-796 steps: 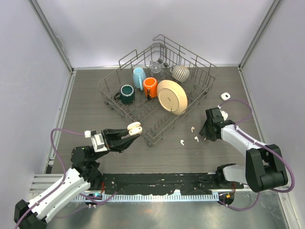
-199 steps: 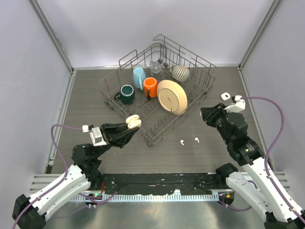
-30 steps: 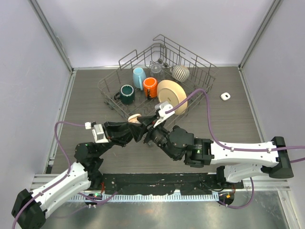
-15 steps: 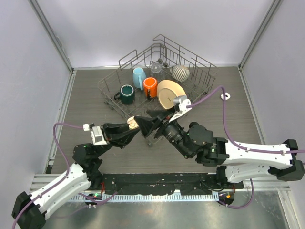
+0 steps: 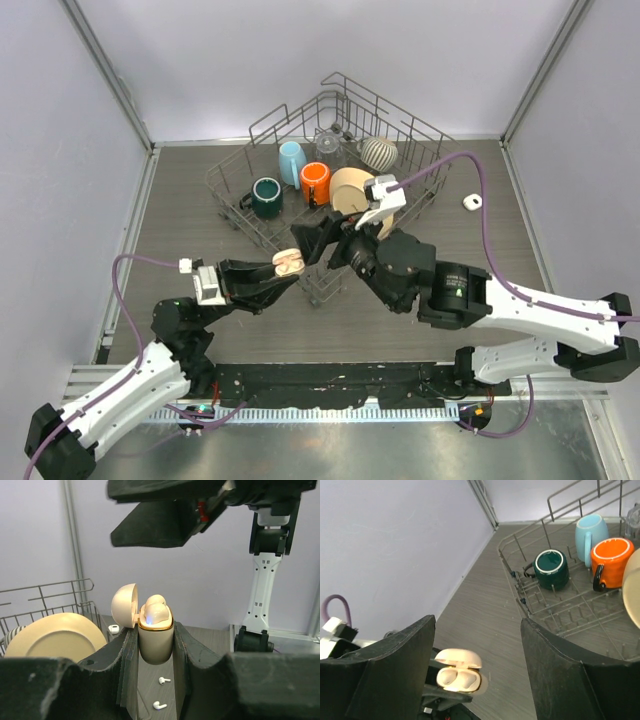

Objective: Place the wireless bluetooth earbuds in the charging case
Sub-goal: Close the charging case.

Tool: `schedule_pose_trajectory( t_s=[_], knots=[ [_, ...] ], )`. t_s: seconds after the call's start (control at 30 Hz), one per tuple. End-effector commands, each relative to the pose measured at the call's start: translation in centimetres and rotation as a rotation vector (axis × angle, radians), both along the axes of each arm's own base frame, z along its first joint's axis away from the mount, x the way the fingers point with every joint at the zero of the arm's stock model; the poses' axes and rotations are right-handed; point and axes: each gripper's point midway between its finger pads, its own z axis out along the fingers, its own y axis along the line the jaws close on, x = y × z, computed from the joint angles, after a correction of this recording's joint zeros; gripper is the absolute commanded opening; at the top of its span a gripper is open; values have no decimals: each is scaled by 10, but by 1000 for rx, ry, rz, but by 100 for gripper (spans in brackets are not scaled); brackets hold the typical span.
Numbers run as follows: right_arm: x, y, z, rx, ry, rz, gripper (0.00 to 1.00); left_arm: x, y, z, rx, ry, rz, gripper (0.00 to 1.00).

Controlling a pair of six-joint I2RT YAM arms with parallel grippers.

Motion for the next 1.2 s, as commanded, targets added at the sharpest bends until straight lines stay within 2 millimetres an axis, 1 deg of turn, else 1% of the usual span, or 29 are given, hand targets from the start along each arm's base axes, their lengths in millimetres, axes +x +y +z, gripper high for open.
schedule_pose_trajectory(
  t_s=[0.0,0.03,0.07,0.1,0.17,0.23,0.47,0.53,0.7,1.07,1.17],
  knots=[
    [15,0,-16,-30,135,33,75,-11,-1,21,-4,-81,-34,0],
    [17,2,-19,-35,152,46,75,-11,-1,22,-4,-83,-35,0],
    [16,8,-27,-52,185,89,75,-11,-1,23,-4,-85,-36,0],
    [22,8,-32,-60,200,84,74,-11,-1,22,-2,-84,-38,0],
    [23,13,-39,-77,222,104,75,-12,-2,22,0,-84,-42,0],
    [20,17,-43,-81,233,128,75,-13,-2,22,3,-84,-46,0],
    [15,22,-48,-96,235,180,75,-10,-3,19,12,-74,-43,0],
    [13,25,-53,-111,243,197,75,-10,-3,20,12,-73,-41,0],
    [9,27,-59,-120,251,222,74,-8,-4,18,13,-68,-34,0],
    [3,21,-67,-137,258,245,75,-3,-3,16,11,-54,-15,0],
    [-2,20,-71,-148,260,271,75,-1,-3,17,8,-53,-5,0]
  ],
)
